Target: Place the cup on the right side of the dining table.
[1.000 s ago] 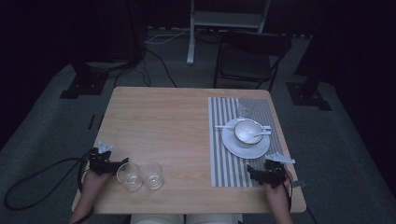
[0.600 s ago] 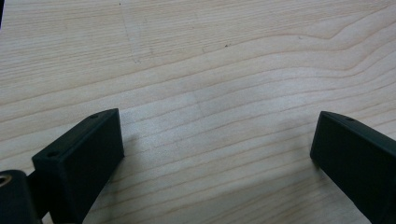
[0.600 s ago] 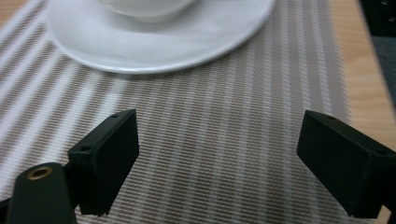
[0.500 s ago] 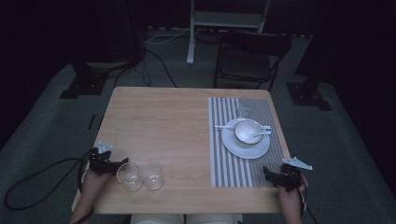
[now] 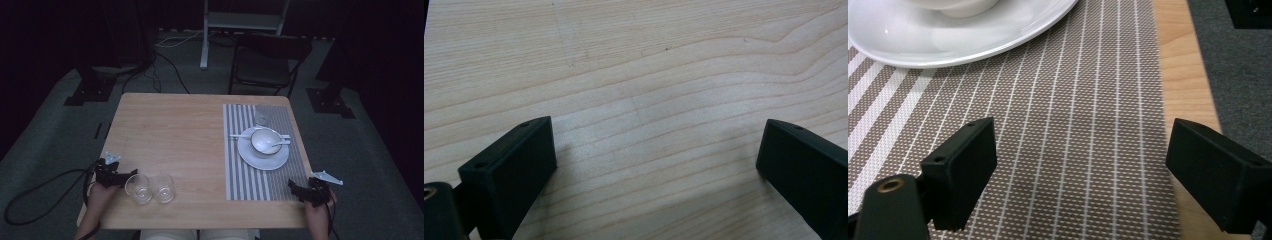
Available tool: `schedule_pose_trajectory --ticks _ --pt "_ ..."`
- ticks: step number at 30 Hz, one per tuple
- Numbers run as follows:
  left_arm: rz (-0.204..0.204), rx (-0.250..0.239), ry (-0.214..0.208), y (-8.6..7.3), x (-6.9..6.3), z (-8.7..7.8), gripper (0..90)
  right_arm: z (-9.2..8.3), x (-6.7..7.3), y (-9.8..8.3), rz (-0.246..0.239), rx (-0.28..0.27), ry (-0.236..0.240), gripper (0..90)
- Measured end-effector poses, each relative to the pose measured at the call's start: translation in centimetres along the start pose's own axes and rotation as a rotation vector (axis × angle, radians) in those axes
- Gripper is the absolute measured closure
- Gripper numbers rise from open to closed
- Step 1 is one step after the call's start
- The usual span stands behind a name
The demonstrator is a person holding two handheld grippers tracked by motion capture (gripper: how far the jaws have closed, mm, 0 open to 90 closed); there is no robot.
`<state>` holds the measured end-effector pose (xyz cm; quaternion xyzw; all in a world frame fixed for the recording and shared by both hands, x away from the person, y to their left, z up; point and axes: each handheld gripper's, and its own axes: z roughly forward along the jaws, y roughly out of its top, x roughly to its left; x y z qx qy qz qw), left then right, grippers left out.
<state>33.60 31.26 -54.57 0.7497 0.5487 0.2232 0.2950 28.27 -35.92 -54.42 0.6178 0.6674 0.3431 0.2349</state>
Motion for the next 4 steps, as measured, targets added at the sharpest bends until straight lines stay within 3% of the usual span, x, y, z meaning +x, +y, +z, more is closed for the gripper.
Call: schedule_pose_trajectory --ticks 4 --pt "0.000 0.000 0.000 0.00 0.00 0.00 3.1 -0.52 -0.18 0.15 0.001 -0.009 -0.014 12.6"
